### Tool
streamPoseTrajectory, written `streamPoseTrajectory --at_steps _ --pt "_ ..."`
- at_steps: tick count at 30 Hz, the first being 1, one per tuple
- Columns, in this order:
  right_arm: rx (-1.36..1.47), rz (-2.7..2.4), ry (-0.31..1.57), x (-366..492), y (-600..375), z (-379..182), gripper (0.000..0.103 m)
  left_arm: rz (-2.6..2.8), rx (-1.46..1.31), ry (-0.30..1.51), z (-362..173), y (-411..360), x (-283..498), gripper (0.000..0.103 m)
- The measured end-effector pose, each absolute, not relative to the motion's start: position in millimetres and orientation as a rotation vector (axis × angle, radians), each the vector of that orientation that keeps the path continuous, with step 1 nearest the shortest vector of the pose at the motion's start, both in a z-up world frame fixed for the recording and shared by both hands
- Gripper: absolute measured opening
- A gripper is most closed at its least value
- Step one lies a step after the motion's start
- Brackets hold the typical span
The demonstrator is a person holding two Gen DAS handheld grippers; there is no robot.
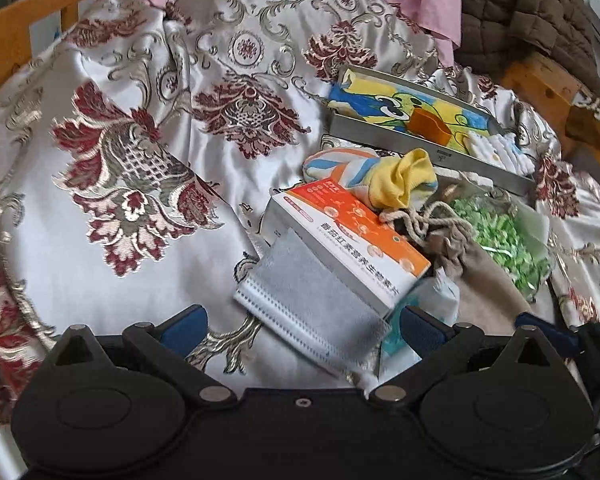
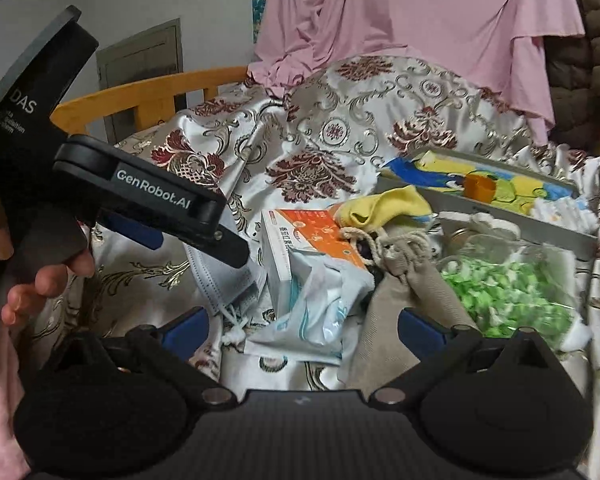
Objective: Organize soft objects
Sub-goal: 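Grasp the grey mask with the left tool while the right tool grasps the tissue packet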
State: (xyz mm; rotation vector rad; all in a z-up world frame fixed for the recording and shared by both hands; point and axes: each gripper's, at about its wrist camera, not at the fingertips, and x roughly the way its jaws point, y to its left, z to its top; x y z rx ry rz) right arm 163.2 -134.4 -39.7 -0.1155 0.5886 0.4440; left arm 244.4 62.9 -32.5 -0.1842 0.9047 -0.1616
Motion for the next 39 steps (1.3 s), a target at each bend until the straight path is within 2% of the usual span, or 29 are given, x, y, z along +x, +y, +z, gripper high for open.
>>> streamPoseTrajectory --at_steps 8,12,16,21,24,25,28,29,33,39 --pt "-0.077 0.455 0.625 185.4 -130.6 -53.4 0.097 -0.192 -0.246 0.953 -47.2 61.7 264.9 0.1" --pt "-0.042 0.446 0.642 193.6 -134.9 -56.2 0.091 -0.196 -0.261 0.958 -49.2 63.2 272.2 0.099" --pt "-0.019 0.433 0.663 200.3 -138.3 -59.9 0.082 -0.186 -0.284 0.97 -52.5 66.4 276.2 0.089" --pt "-0.007 0.422 0.667 203.5 -139.3 -61.1 0.077 -0.161 -0.344 0.971 -55.0 75.6 277.5 0.081" --pt "-0.005 0.424 0.669 205.0 -138.0 -63.0 0.075 -0.158 -0.353 0.964 -56.2 77.5 278.2 0.073" --pt "-0.005 0.428 0.671 205.1 -136.9 -63.4 0.072 -0.16 -0.354 0.963 -56.6 77.5 278.2 0.071" --pt "-0.01 0.436 0.677 205.9 -134.8 -65.0 0.059 -0.174 -0.349 0.96 -57.0 76.3 278.2 0.058" --pt "-0.009 0.438 0.678 205.7 -134.5 -65.4 0.058 -0.179 -0.348 0.96 -57.1 75.6 277.8 0.055" --pt "-0.003 0.437 0.672 203.0 -134.6 -64.0 0.048 -0.187 -0.344 0.958 -57.0 74.6 276.7 0.049" --pt "0.003 0.438 0.657 199.5 -136.5 -59.4 0.04 -0.211 -0.341 0.937 -51.4 74.3 272.4 0.04"
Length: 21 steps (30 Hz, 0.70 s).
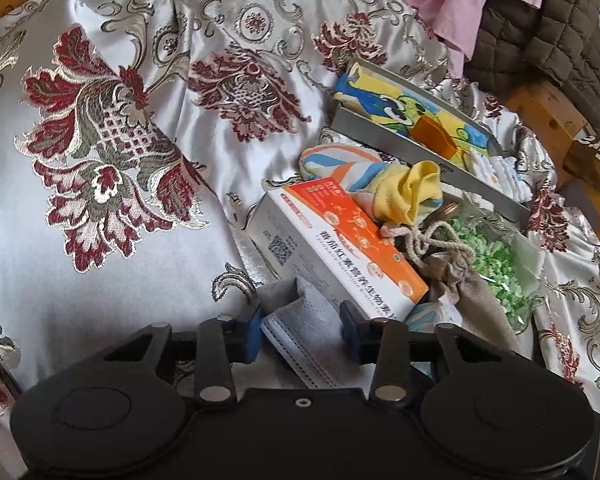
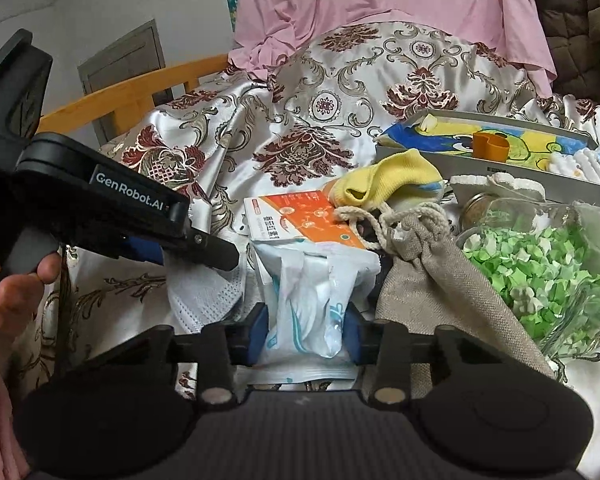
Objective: Organize soft objects
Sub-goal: 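Grasp the grey mask with the left tool while the right tool grasps the tissue packet, then carry the grey mask and tissue packet into the painted tray and release both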
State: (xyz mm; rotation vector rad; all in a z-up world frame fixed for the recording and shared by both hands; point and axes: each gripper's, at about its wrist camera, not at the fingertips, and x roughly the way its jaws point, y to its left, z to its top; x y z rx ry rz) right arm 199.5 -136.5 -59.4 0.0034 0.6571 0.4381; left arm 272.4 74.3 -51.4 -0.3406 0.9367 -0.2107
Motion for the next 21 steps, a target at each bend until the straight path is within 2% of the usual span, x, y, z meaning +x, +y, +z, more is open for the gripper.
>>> streamPoseTrajectory --at_steps 6,21 --pt "0.007 0.437 0.635 194.2 -137.1 -53.1 0.029 -0.235 -0.327 0.878 -40.2 72.9 263.1 0.034" --pt "-0.078 0.371 0.448 167.4 -142.2 -17.6 0.028 -0.307 -0.349 0.646 -6.6 76.6 232.2 0.033"
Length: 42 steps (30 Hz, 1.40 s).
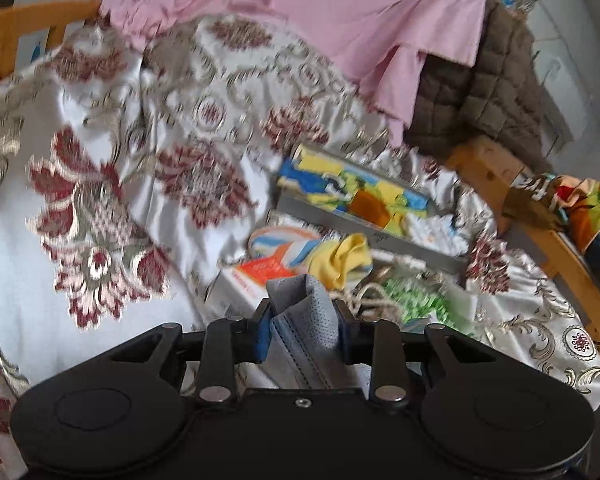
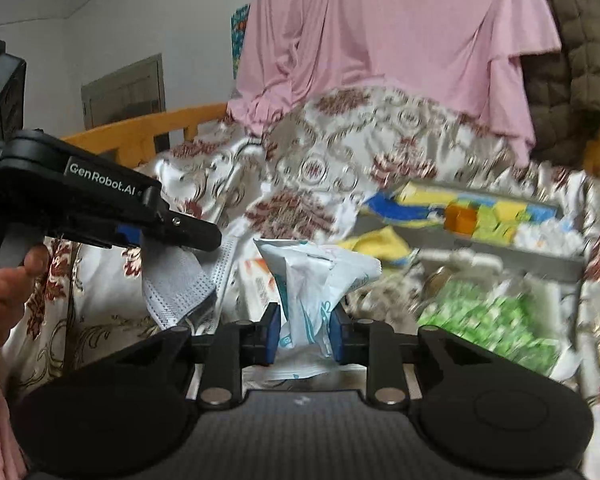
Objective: Organize soft objects
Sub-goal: 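Carry the grey mask and tissue packet into the painted tray and release both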
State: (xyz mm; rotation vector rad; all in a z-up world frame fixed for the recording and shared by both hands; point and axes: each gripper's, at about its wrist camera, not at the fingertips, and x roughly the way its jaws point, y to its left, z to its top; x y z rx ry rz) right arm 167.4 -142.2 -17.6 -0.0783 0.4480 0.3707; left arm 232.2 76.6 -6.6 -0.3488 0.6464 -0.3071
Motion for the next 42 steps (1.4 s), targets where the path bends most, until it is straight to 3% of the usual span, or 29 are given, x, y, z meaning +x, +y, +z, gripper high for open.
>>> streamPoseTrajectory --at_steps 12,27,42 --pt "-0.074 0.323 0.319 180.0 -171.1 21.9 0.028 -0.377 -0.217 0.481 37.1 38.7 238.8 0.033" --pt "0.17 0.087 0.214 340.9 -296.2 45.6 0.028 -0.386 -0.196 0.42 51.0 -43.8 397.8 0.033" --pt "0.399 0.074 0.453 462.5 -347.5 -32.0 0.028 -0.356 -0.247 0.546 -9.2 -125.5 569.5 0.033"
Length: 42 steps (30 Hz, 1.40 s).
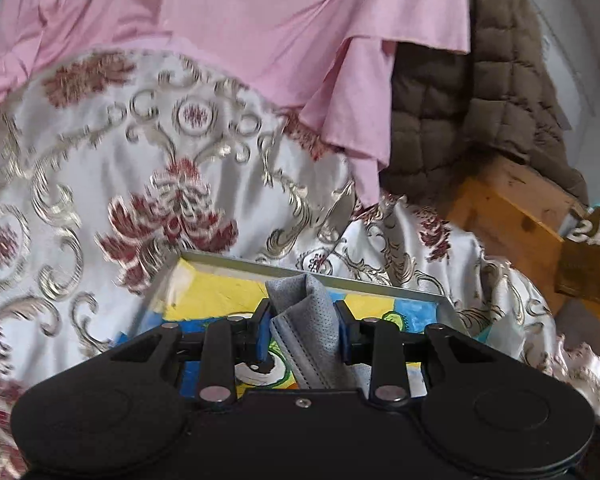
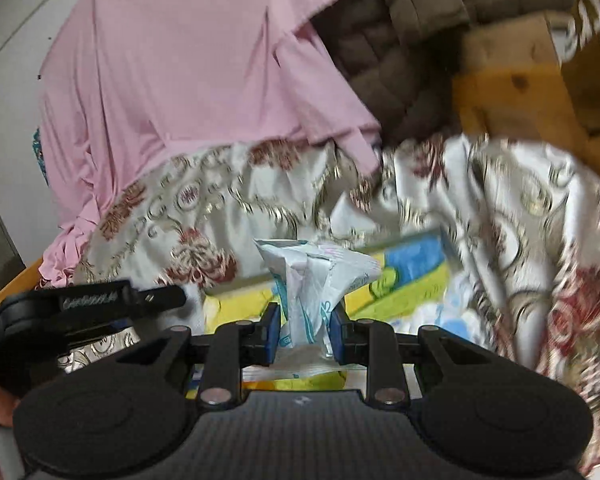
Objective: Organize soft objects
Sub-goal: 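Carry the grey mask and tissue packet into the painted tray and release both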
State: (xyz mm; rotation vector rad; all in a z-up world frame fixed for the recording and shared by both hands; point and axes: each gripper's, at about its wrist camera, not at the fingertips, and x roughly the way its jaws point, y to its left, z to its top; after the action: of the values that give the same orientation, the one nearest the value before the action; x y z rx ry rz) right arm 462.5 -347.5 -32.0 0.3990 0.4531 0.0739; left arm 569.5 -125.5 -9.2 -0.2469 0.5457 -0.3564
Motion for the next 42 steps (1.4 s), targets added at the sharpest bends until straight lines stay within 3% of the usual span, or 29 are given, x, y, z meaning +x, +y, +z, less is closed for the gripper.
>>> streamPoseTrajectory --at_steps 11,18,24,29,34,42 --pt "0.393 0.081 0.558 476.2 -344.3 -43.6 0.03 -0.319 -0.259 0.654 -33.1 -147.5 601.2 0.035" --pt "0.388 0.092 0.577 472.3 -346.0 -48.9 0.04 -0.283 -0.22 0.671 -34.7 -156.9 599.5 0.04" --pt "0.402 0.093 0.581 466.1 -351.0 -49.0 0.046 -0.258 -0.205 0.67 -33.4 -161.8 597.3 0.058" --pt "0.418 0.088 0.574 463.7 -350.8 -40.2 0.063 -0.219 -0.181 0.683 -27.9 -161.1 590.9 0.081" --pt "0.39 0.078 0.548 453.8 -347.5 -24.9 0.073 -0.185 -0.162 0.666 -14.0 -151.9 575.9 0.089" --pt "0.328 0.05 0.48 409.7 -345.3 7.7 0.087 -0.17 -0.185 0.631 13.1 -122.8 530.6 0.094"
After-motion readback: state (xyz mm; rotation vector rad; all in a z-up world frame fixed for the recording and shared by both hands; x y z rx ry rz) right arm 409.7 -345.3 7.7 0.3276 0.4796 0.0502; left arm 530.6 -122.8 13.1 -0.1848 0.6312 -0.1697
